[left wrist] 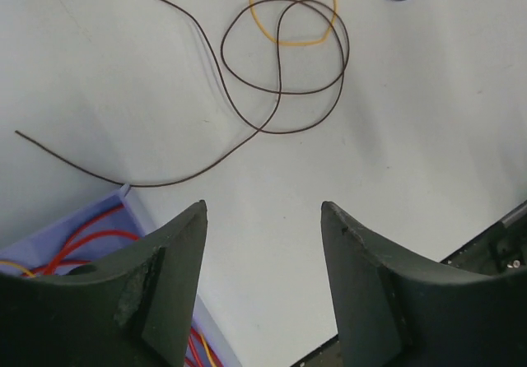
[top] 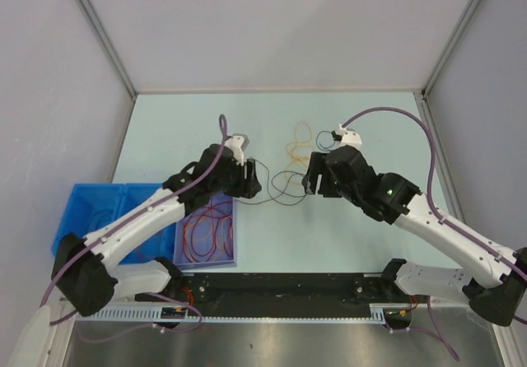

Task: Untangle the cables

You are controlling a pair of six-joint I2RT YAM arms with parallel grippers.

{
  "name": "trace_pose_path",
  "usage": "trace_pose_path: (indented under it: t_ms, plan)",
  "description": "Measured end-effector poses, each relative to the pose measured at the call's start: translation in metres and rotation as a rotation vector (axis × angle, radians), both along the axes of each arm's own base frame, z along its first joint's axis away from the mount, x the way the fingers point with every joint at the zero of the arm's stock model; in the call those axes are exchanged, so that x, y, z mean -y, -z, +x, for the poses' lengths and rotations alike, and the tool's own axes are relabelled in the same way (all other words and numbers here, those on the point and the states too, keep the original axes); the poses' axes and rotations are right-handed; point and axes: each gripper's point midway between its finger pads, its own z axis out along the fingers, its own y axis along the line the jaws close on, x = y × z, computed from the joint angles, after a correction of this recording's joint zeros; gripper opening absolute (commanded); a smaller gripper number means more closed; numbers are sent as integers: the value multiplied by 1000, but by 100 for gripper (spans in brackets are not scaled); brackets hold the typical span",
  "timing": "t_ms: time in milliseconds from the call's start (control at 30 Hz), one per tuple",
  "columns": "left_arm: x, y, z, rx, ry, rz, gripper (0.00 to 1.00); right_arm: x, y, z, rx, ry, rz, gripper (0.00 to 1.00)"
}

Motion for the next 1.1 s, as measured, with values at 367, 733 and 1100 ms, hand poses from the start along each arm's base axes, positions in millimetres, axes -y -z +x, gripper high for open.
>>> trace_pose_path:
  t_ms: [367, 733, 1100]
  plan:
    - [48, 61, 35, -94, -31, 173, 81, 13, 81, -10, -153, 49, -63, 74]
    - [68, 106, 54, -145, -112, 287, 88, 8, 121, -18, -211, 35, -44, 73]
    - [79, 132, 65, -160, -163, 366, 81, 13, 142, -19, -248, 38, -28, 72]
